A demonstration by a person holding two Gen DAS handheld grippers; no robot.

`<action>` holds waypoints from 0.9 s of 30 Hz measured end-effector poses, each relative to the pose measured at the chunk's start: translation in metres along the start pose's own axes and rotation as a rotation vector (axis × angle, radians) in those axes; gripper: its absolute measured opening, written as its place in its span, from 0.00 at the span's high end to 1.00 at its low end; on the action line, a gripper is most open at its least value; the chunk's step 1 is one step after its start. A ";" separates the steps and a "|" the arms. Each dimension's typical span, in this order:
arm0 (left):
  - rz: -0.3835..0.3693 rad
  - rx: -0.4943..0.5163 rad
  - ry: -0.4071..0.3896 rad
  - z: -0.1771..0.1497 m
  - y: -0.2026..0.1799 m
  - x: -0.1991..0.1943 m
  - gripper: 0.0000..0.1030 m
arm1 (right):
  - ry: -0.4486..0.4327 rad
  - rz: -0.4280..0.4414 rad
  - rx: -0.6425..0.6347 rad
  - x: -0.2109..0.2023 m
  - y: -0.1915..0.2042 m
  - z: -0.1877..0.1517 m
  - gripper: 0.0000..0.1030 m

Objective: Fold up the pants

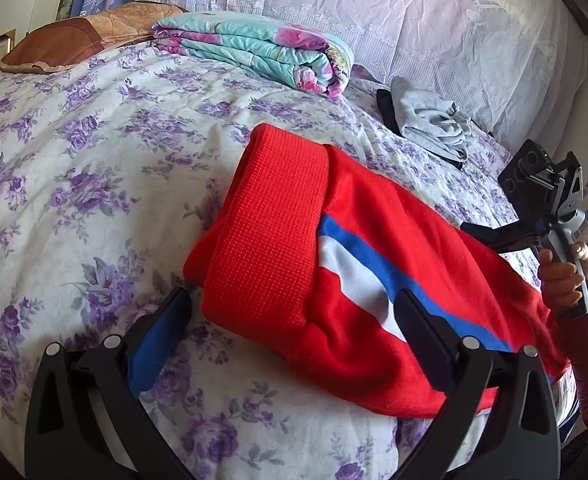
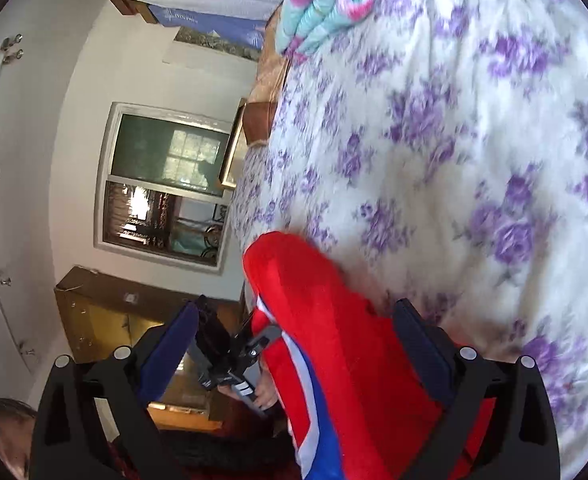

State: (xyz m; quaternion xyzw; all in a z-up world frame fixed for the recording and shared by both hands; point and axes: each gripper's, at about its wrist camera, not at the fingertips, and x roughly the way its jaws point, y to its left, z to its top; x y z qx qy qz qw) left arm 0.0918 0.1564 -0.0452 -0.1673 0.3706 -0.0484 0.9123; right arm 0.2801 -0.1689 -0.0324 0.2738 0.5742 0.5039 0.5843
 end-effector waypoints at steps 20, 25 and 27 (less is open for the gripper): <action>-0.021 -0.012 -0.009 0.000 0.002 -0.001 0.04 | -0.034 -0.016 0.087 0.003 -0.012 0.001 0.03; -0.023 -0.012 -0.010 0.000 0.002 -0.001 0.04 | -0.155 -0.143 0.071 -0.022 -0.027 0.006 0.03; -0.021 -0.010 -0.009 0.000 0.002 0.000 0.04 | -0.193 -0.161 0.085 -0.034 -0.029 0.005 0.04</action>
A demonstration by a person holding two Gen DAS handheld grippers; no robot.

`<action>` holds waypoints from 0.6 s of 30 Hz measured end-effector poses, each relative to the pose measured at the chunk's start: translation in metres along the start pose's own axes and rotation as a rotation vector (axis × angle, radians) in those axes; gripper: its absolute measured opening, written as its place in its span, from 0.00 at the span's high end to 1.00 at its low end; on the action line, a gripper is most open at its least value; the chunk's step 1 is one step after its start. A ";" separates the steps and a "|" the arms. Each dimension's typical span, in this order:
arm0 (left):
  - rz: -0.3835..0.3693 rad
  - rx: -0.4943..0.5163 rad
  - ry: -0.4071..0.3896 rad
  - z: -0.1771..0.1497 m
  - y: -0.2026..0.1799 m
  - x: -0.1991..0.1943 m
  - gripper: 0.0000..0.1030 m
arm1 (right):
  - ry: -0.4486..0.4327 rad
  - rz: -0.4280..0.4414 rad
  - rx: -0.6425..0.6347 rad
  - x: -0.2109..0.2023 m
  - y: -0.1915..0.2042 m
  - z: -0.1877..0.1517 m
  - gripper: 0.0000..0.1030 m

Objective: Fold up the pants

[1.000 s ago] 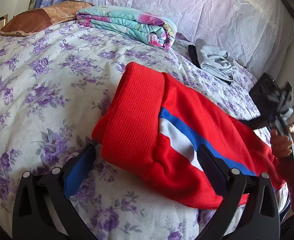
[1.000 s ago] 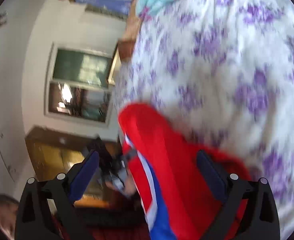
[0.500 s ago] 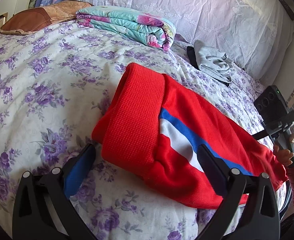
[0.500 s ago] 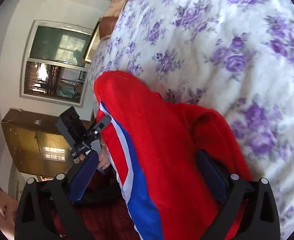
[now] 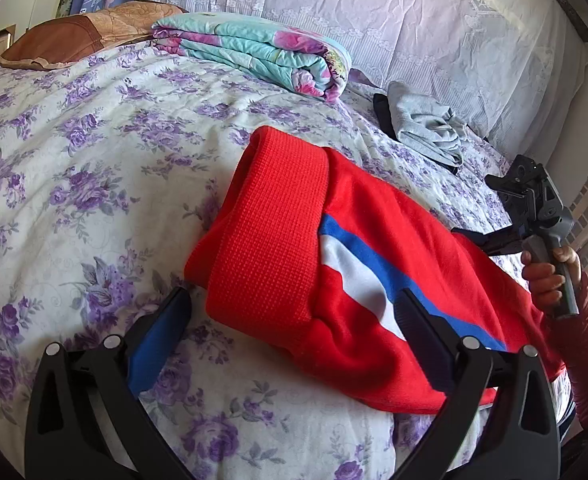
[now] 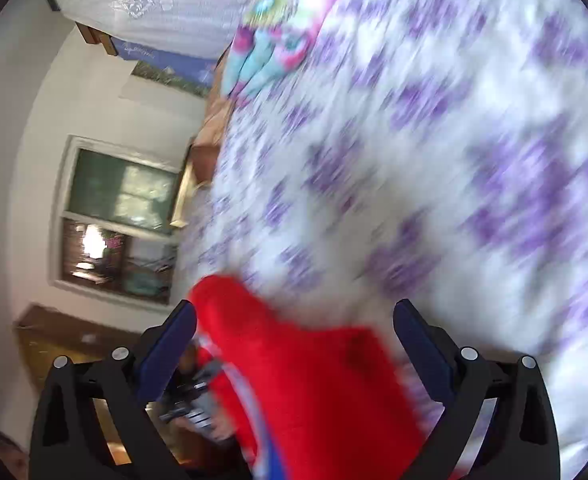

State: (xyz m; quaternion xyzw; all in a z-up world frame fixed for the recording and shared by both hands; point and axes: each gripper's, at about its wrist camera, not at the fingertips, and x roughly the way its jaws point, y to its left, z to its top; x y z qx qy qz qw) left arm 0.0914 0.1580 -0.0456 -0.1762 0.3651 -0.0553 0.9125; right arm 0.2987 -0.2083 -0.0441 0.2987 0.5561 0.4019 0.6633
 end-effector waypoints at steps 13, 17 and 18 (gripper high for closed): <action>-0.001 0.000 -0.002 0.000 0.000 0.000 0.04 | 0.034 -0.023 -0.082 0.030 0.016 -0.027 0.18; -0.001 0.000 -0.002 0.000 0.000 0.000 0.04 | -0.099 -0.158 -0.126 0.004 0.022 -0.026 0.11; -0.002 0.000 -0.002 0.000 0.000 0.000 0.04 | -0.087 -0.119 -0.141 0.001 0.026 -0.031 0.11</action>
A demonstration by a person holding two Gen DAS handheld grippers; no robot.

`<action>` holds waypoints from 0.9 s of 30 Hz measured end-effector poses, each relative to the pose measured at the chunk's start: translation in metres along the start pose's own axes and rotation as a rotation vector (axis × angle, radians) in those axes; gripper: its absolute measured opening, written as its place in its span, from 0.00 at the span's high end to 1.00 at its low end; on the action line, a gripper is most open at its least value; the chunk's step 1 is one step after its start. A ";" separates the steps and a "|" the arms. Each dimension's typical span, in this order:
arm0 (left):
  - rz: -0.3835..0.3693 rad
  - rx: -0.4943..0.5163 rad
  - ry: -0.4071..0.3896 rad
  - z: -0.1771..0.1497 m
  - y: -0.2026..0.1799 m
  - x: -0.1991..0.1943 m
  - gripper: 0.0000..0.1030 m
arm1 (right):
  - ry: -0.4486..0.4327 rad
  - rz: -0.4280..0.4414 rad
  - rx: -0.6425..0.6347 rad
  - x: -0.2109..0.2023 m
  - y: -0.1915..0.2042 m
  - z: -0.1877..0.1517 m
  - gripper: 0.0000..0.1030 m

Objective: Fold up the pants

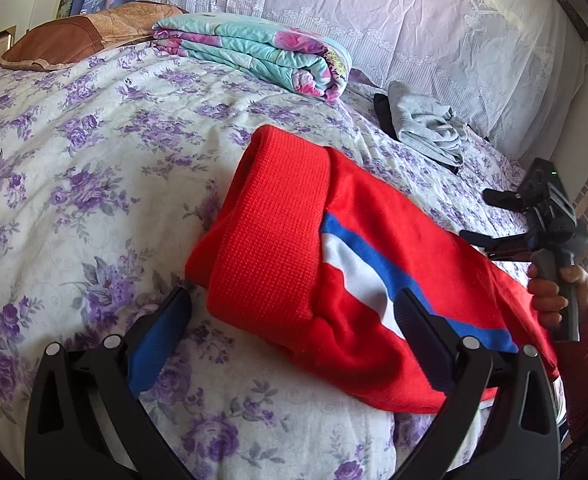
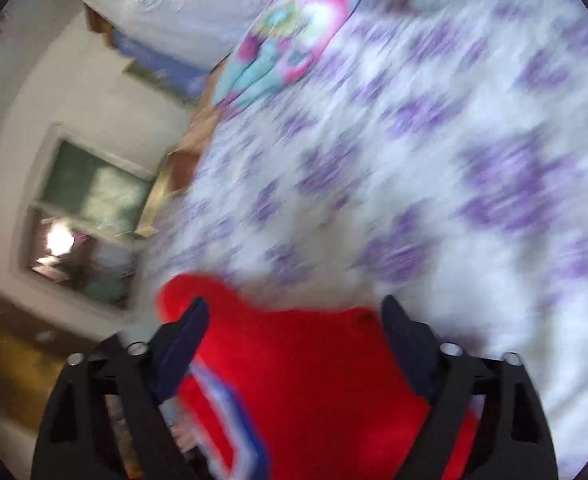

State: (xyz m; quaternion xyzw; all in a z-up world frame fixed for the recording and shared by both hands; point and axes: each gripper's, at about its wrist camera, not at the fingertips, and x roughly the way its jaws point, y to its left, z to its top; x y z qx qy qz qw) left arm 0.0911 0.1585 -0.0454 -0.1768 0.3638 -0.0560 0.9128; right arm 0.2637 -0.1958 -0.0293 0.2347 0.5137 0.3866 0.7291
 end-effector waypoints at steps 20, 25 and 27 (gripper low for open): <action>0.060 0.023 0.005 -0.001 -0.003 0.002 0.04 | -0.087 -0.092 0.028 -0.052 -0.005 -0.102 0.07; 0.096 0.032 0.000 -0.002 -0.006 0.001 0.04 | -0.196 -0.074 0.064 -0.088 0.000 -0.124 0.10; 0.108 0.035 -0.003 -0.002 -0.007 0.001 0.04 | -0.222 -0.062 0.031 -0.104 0.010 -0.140 0.09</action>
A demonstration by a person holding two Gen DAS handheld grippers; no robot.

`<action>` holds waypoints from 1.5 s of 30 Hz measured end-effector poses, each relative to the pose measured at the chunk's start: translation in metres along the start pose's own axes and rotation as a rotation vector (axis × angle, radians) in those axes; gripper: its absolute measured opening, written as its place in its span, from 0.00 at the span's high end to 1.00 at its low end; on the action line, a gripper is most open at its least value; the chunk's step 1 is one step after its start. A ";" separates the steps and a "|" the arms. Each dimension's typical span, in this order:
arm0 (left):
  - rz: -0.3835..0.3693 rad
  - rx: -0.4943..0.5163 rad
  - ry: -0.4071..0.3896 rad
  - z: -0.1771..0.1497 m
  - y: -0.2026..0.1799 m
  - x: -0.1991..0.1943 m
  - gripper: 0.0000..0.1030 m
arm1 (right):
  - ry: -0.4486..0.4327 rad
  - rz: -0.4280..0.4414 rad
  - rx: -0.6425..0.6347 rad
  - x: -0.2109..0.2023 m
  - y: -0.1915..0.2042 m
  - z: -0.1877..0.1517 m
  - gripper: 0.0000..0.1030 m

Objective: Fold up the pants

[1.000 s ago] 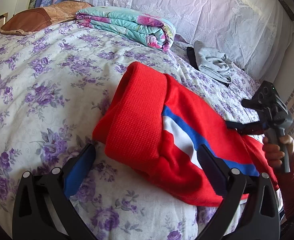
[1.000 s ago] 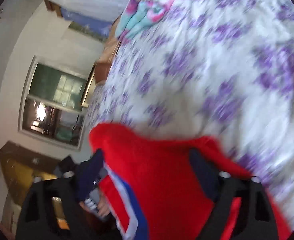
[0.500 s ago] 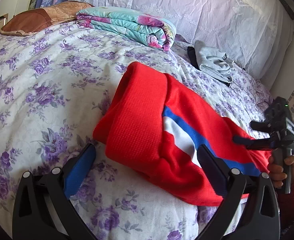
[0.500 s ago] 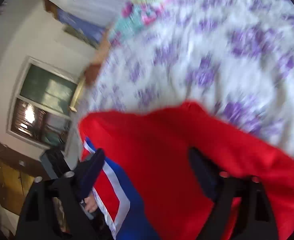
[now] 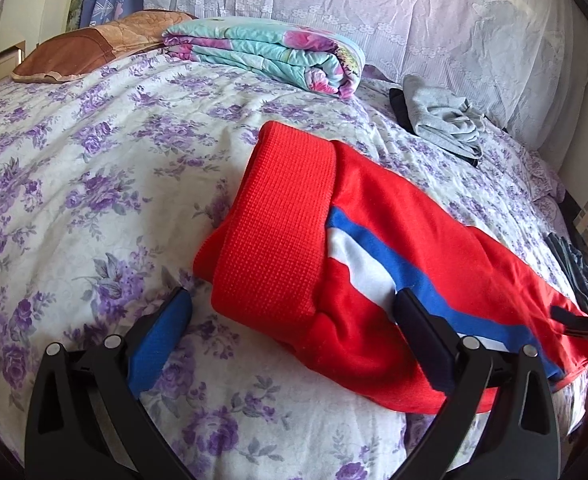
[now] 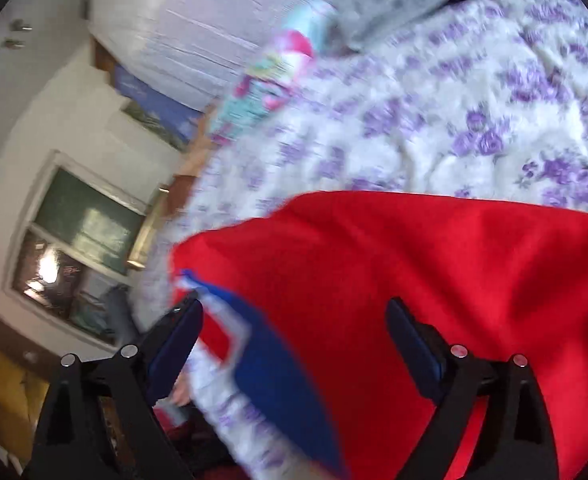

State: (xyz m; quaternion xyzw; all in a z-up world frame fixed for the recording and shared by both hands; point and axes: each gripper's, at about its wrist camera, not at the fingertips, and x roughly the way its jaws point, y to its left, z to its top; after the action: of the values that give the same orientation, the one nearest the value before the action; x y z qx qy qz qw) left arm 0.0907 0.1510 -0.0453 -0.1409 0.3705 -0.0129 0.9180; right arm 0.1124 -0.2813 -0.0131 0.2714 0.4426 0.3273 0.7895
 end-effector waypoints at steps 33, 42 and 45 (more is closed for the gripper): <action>0.118 0.019 -0.047 -0.009 -0.011 -0.007 0.04 | -0.357 -0.150 0.441 -0.188 -0.113 -0.099 0.06; 0.097 0.007 -0.049 -0.009 -0.009 -0.009 0.04 | -0.416 -0.186 0.481 -0.194 -0.116 -0.096 0.06; 0.095 0.005 -0.052 -0.009 -0.009 -0.010 0.04 | -0.437 -0.188 0.499 -0.199 -0.118 -0.099 0.06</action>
State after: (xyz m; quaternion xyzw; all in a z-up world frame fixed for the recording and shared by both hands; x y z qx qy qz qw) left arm 0.0779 0.1413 -0.0428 -0.1212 0.3528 0.0333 0.9272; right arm -0.0203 -0.4934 -0.0393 0.4780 0.3523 0.0688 0.8017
